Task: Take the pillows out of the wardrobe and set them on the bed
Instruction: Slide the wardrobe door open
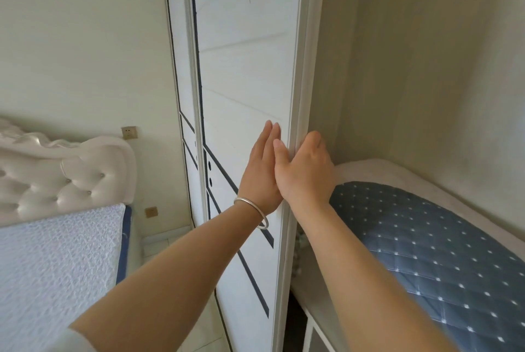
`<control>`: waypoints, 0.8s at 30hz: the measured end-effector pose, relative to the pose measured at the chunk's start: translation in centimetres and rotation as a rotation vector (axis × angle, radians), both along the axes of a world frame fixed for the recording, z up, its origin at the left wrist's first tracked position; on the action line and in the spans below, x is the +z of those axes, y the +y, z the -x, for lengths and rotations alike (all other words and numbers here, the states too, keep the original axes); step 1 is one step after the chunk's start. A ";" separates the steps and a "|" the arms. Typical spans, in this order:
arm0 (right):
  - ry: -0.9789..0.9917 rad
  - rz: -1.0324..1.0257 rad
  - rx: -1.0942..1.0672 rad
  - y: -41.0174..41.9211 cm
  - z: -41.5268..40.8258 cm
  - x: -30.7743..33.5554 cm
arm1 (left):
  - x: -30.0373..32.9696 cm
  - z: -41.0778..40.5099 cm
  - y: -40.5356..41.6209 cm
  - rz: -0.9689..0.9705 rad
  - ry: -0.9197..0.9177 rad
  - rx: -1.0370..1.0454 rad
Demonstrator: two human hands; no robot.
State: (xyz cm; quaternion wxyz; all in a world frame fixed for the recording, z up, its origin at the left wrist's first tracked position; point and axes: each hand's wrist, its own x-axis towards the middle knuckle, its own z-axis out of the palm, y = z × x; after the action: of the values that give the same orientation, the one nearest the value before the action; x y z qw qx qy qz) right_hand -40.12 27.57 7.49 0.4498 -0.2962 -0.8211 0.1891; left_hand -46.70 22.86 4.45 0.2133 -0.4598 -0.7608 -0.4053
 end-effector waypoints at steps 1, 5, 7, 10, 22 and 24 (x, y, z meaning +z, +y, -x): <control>-0.007 0.004 0.000 0.1 0.6 0.1 | 0.1 0.6 0.1 -0.008 -0.012 -0.001; -0.044 0.003 -0.011 0.3 2.9 0.3 | 0.2 3.0 0.6 -0.001 -0.008 0.008; -0.062 0.016 -0.018 0.4 4.0 0.5 | 0.2 4.1 0.8 0.025 0.007 0.022; -0.127 0.049 -0.033 0.6 5.5 0.8 | 0.2 5.7 1.0 0.056 0.025 0.029; -0.189 0.089 0.002 1.0 10.1 1.4 | 0.4 10.3 1.2 -0.021 -0.132 -0.022; -0.194 0.091 0.008 1.2 10.6 1.4 | 0.5 10.6 1.2 -0.044 -0.150 -0.030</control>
State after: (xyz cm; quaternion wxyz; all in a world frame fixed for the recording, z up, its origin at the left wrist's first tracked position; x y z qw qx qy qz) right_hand -50.77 28.75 8.88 0.3537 -0.3298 -0.8525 0.1983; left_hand -57.31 24.01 5.00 0.1595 -0.4346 -0.7587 -0.4583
